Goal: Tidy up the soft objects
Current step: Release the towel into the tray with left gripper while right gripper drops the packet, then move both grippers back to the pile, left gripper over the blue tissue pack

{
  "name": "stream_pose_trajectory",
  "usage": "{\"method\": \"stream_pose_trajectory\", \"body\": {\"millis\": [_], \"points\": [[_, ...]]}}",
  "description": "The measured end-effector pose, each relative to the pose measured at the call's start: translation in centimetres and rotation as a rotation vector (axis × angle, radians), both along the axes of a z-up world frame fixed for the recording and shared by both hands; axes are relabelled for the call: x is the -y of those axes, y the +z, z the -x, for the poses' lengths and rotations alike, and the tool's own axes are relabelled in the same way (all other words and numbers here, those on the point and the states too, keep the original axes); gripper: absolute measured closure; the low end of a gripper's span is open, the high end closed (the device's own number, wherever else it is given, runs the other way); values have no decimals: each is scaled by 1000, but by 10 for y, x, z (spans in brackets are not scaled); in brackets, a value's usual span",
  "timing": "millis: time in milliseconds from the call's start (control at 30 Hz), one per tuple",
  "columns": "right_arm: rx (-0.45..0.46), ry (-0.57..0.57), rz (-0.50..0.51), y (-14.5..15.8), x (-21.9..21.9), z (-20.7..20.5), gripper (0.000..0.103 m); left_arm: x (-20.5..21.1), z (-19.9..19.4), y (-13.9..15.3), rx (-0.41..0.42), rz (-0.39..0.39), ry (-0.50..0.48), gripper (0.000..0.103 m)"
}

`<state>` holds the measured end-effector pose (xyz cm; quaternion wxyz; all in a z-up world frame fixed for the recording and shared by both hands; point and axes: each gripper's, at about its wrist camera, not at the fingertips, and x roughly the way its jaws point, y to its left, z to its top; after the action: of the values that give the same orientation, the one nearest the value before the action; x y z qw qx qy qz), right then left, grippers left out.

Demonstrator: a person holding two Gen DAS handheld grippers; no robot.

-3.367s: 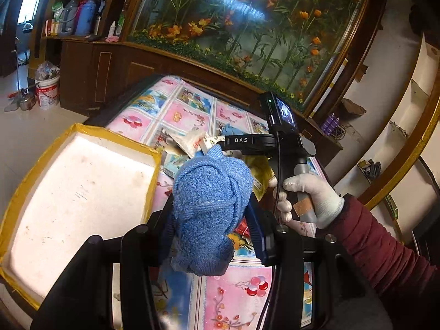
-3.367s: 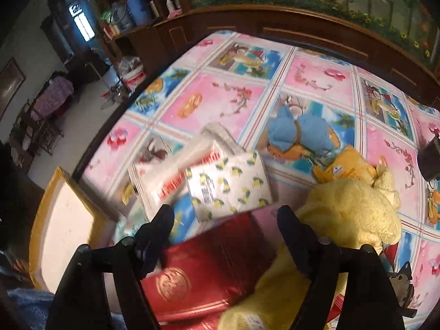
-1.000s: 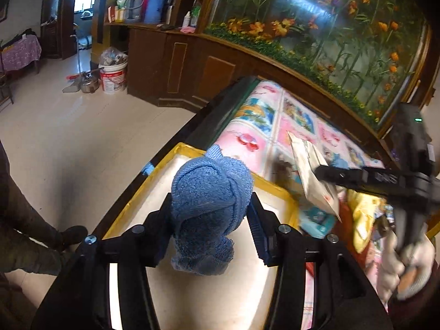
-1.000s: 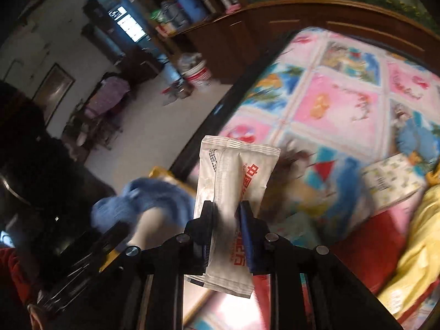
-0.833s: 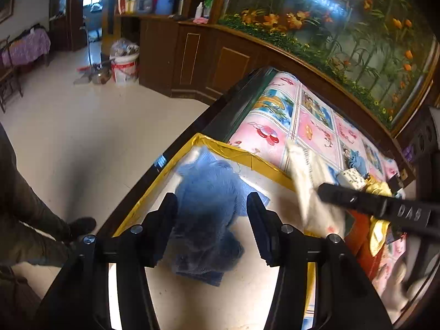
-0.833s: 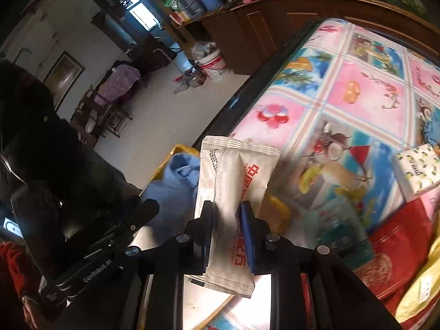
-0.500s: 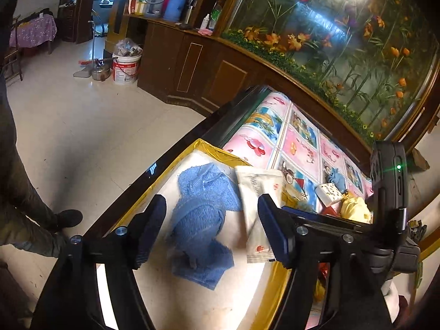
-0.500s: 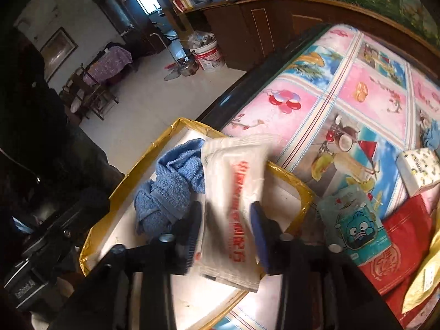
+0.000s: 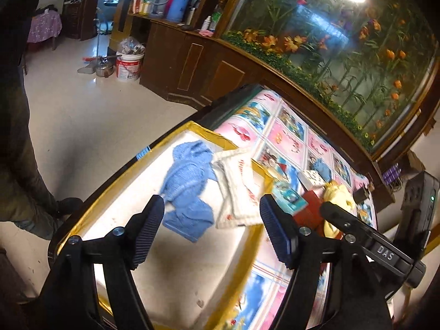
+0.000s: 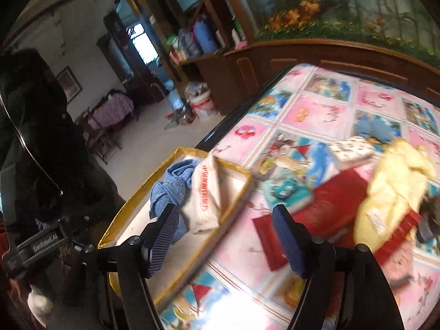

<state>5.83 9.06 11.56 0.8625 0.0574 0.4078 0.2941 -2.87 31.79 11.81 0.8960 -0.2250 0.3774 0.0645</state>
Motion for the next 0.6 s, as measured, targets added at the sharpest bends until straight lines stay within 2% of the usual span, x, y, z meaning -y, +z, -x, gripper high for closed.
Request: {"method": "stream_pose_trajectory", "body": {"millis": [133,267,467,600], "points": [[67,-121,-32,11,67,27,26,33,12,18,23,-40,-57,30],[111,-244,-32,15,131,50,21,73,20,26,40,-89,-131,23],[87,-394,-47,-5,211,68,20,137,5,3,-43,-127,-273,23],[59,-459,-51,-21,246,68,20,181,-3,-16,-86,-192,-379,23]]}}
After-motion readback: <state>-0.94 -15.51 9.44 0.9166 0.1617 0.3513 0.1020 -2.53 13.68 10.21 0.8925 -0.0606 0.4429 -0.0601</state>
